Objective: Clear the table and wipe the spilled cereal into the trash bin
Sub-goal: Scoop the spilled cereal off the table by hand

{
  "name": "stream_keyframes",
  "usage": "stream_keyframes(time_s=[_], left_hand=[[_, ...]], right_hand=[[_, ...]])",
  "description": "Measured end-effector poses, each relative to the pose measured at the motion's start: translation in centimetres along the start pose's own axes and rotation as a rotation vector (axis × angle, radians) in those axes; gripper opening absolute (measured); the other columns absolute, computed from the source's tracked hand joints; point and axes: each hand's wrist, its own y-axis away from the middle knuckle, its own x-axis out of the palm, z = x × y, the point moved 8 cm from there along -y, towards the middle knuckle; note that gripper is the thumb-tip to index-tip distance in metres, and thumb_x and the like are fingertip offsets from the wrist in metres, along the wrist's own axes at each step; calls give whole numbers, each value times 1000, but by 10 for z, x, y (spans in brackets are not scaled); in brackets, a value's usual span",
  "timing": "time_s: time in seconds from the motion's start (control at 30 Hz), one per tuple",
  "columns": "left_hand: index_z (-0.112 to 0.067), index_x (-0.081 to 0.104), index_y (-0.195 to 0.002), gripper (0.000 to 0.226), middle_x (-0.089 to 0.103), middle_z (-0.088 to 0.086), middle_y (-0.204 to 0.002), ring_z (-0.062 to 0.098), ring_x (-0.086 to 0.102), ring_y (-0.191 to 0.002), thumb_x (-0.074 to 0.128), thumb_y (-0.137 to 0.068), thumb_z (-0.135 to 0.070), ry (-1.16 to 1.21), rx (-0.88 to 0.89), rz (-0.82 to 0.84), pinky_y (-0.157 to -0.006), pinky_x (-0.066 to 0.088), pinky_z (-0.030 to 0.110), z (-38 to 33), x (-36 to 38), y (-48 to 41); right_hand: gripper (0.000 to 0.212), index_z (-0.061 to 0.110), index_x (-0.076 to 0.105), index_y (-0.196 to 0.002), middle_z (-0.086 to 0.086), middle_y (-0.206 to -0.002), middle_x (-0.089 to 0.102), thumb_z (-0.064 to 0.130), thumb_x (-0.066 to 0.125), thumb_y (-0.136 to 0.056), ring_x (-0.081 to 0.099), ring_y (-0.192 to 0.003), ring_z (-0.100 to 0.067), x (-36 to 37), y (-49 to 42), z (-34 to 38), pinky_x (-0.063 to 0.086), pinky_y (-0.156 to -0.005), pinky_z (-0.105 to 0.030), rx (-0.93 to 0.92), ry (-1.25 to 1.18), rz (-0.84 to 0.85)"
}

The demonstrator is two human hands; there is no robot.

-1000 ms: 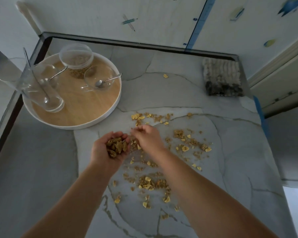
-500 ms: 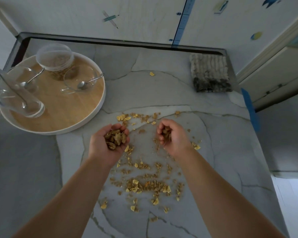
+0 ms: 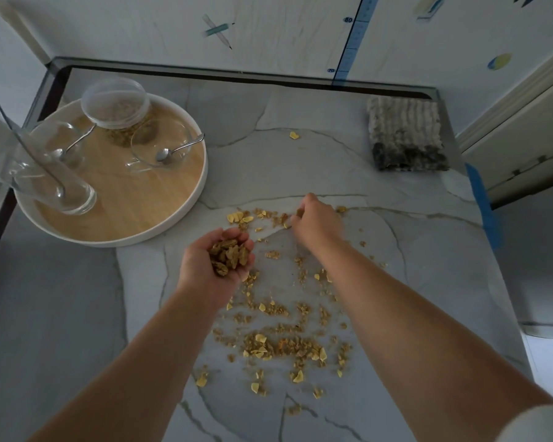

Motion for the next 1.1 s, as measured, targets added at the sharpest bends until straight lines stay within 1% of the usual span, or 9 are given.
stream_keyframes(time_s=[0.13,0.23,0.4,0.53,0.63,0.77,0.83,0.9,1.1], left_hand=[[-5,60,-70,29,62,11,-72,21,61,-65,44,-91,-18,-5,2,13,-60,51,28,-2,1,-1],[-4,60,-71,29,64,11,-68,21,61,-62,44,-91,-18,-21,21,9,-60,52,28,-2,3,-1],[-4,60,-73,28,65,11,-66,21,62,-61,44,-91,-18,-35,32,10,-60,52,28,-2,3,0],[-5,60,-71,29,64,11,-69,21,61,-63,43,-91,-18,-23,20,8,-62,50,29,-1,3,0],[-4,61,-71,29,64,12,-72,22,61,-65,44,-90,-18,-15,7,2,-62,50,30,-2,1,-2],[-4,61,-70,28,63,12,-73,23,61,-65,45,-90,-17,1,4,0,-64,50,31,-2,0,-4],[-4,60,-70,28,63,13,-72,23,61,-65,45,-89,-16,4,4,-3,-65,50,31,-2,0,-5],[-4,60,-70,27,63,13,-72,23,60,-65,45,-89,-16,5,3,1,-66,49,31,-1,0,-5],[-4,60,-69,27,63,12,-71,23,61,-66,45,-89,-16,6,-5,1,-66,49,31,-2,-2,-4]], right_hand=[[11,13,53,-77,0,-65,52,16,53,-87,44,-47,-9,18,16,-7,30,-41,-17,216,-912,233],[13,12,48,-68,-3,-57,53,11,41,-80,41,-38,-12,26,36,0,28,-37,-13,300,-1464,442],[24,10,54,-70,-5,-63,60,12,32,-79,51,-46,-14,19,38,6,40,-40,-17,203,-1552,488],[26,11,57,-72,-1,-60,57,17,38,-88,46,-42,-10,8,26,10,31,-36,-14,176,-1599,440],[29,12,55,-71,1,-57,49,28,48,-94,37,-37,-6,10,15,2,24,-34,-15,262,-1435,357],[18,11,63,-95,3,-79,58,23,51,-93,49,-63,-8,-4,2,-2,35,-52,-18,52,-499,67],[22,12,59,-110,-1,-100,61,23,49,-93,56,-80,-13,-2,1,9,39,-63,-22,-79,-233,30],[27,13,52,-118,-5,-112,61,23,48,-93,58,-97,-22,8,-1,17,43,-72,-28,-131,-53,79],[20,8,53,-106,-9,-100,64,23,52,-92,59,-93,-26,16,-7,25,41,-66,-31,-140,155,85]])
